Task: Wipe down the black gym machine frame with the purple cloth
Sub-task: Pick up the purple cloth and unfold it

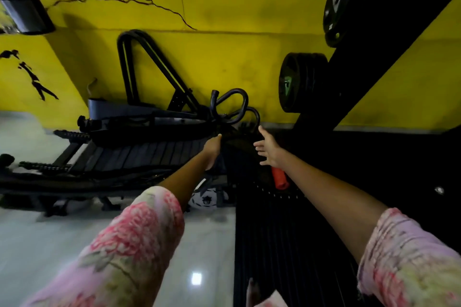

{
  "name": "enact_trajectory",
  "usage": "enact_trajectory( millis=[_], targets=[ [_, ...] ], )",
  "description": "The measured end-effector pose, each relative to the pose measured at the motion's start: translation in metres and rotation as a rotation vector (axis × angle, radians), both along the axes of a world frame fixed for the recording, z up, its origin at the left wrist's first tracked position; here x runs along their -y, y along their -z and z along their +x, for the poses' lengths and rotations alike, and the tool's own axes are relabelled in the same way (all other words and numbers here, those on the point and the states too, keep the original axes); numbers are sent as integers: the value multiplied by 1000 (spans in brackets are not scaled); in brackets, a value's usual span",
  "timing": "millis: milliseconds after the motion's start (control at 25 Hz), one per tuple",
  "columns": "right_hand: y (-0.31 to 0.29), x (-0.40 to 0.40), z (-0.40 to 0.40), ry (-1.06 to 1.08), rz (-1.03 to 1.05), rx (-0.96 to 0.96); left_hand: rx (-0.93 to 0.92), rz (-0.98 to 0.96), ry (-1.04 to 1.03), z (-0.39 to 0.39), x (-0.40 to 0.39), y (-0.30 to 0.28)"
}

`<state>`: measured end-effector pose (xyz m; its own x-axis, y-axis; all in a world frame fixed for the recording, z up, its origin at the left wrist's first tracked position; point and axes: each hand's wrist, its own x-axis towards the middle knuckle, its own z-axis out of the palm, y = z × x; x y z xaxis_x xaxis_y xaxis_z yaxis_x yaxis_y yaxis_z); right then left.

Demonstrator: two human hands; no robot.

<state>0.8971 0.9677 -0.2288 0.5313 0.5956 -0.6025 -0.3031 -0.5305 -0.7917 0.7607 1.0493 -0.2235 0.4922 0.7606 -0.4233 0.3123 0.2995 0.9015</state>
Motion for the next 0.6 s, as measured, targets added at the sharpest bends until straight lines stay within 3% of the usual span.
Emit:
enact_trajectory(
  millis=[240, 600],
  targets=[
    [46, -83, 90, -107, -96, -60, -9, -171, -94, 76, -77, 35],
    [115, -210, 154, -247, -203, -143, -108, -234, -76, 144, -200, 102]
  ],
)
